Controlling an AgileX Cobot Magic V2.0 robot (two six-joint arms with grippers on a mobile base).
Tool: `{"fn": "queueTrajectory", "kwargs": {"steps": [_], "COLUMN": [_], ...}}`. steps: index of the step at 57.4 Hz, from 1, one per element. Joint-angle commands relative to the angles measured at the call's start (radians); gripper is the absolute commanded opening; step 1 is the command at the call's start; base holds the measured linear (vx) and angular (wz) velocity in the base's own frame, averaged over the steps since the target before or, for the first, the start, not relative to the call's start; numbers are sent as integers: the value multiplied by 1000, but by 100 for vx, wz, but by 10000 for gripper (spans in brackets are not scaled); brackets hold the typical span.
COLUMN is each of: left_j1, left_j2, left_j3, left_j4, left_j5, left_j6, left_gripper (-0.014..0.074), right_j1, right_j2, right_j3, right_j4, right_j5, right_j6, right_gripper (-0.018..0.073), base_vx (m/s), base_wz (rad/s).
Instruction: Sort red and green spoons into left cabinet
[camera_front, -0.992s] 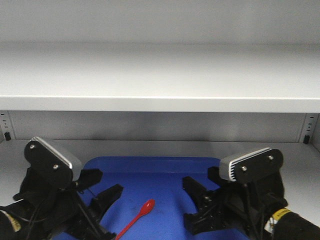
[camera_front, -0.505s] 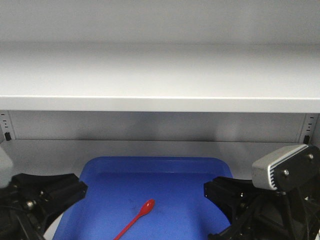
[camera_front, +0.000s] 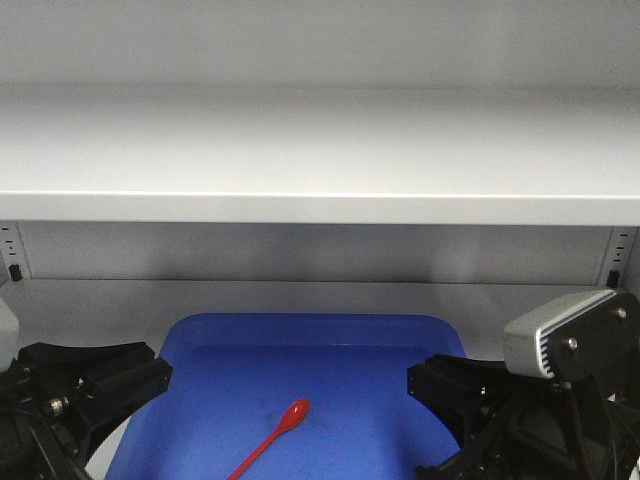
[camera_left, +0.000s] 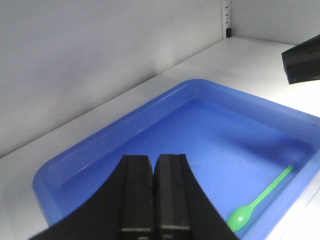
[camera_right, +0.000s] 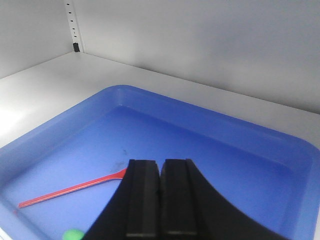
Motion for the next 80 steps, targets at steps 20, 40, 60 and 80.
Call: {"fn": "queueTrajectory", "kwargs": {"steps": [20,40,60,80], "left_j1": [116,396,436,451], "left_j2": [-38,-163,-157,-241], "left_j3": [-37,-33,-33,21], "left_j4": [116,117,150,148], "left_j5": [-106,-96,-155,-208], "left_j6": [-68,-141,-143,-153], "left_gripper": [-5,-3,-3,-3], "right_j1": [-2,-2,-2,-2], "right_j2": [-20,-20,-20,-20], "right_j3": [-36,-36,-36,-36], "right_j4": [-3,-3,-3,-3], "right_j5": [-75,-68,-67,-66], "right_j6": [-7,-7,-7,-7], "right_gripper": [-3,-3,-3,-3], "base_vx": [0,0,0,0], "base_wz": [0,0,0,0]}}
